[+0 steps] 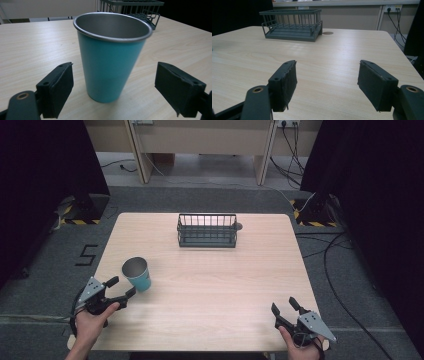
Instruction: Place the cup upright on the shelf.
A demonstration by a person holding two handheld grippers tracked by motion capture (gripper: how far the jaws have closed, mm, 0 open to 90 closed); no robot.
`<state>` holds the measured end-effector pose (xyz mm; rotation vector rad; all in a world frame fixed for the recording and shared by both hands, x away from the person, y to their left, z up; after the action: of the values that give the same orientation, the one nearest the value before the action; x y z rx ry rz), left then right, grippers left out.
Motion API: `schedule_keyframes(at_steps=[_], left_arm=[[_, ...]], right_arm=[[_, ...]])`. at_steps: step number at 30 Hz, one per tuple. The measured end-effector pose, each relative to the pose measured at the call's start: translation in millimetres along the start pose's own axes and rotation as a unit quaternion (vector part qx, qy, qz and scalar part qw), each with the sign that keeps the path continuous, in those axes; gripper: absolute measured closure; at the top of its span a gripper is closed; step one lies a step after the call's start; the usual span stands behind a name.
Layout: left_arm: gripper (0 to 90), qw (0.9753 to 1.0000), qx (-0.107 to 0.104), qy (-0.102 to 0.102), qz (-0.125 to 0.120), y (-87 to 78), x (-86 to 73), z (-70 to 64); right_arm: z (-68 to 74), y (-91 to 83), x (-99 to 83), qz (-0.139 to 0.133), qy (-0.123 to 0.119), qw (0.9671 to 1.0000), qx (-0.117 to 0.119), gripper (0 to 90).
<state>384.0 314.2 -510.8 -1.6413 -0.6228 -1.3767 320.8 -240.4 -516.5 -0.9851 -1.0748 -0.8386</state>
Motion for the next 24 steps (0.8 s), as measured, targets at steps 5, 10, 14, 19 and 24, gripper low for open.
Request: schedule_keyframes(at_steps=[5, 10, 14, 19, 24], left_arm=[[14.8, 0.9999, -0.003, 0.009, -0.006, 8.8, 8.4, 0.0], [14.8, 0.9999, -0.006, 0.010, -0.002, 18.0, 8.9, -1.5], [14.8, 1.0000, -0.005, 0.007, 0.000, 25.5, 7.7, -0.8], [14.8, 1.0000, -0.004, 0.008, 0.001, 33.3, 6.4, 0.4], [14.5, 0.9999, -0.008, 0.010, 0.003, 38.9, 6.9, 0.8]], right_arm=[[-1.4, 1.1, -1.4, 0.004, 0.000, 1.0000, -0.002, 31.9], [-2.5, 0.9, -1.1, 0.002, 0.000, 1.0000, -0.003, 31.9], [-3.1, 0.9, -1.3, 0.003, -0.001, 1.0000, -0.004, 31.9], [-2.6, 1.3, -2.1, 0.007, 0.001, 1.0000, -0.003, 32.1], [-2.8, 1.6, -2.7, 0.010, 0.001, 0.9999, -0.003, 32.2]])
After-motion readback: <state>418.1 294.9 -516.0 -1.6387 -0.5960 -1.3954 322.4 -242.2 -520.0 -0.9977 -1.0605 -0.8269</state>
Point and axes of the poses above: each handheld gripper's, and its own axes: y roughly forward along the jaws, x roughly out of its top, z roughly to its left, the point moved 5 cm from there along y, roughly forward along the jaws, and after that the axes turned 7 degrees about y, right-handed, at the moved point
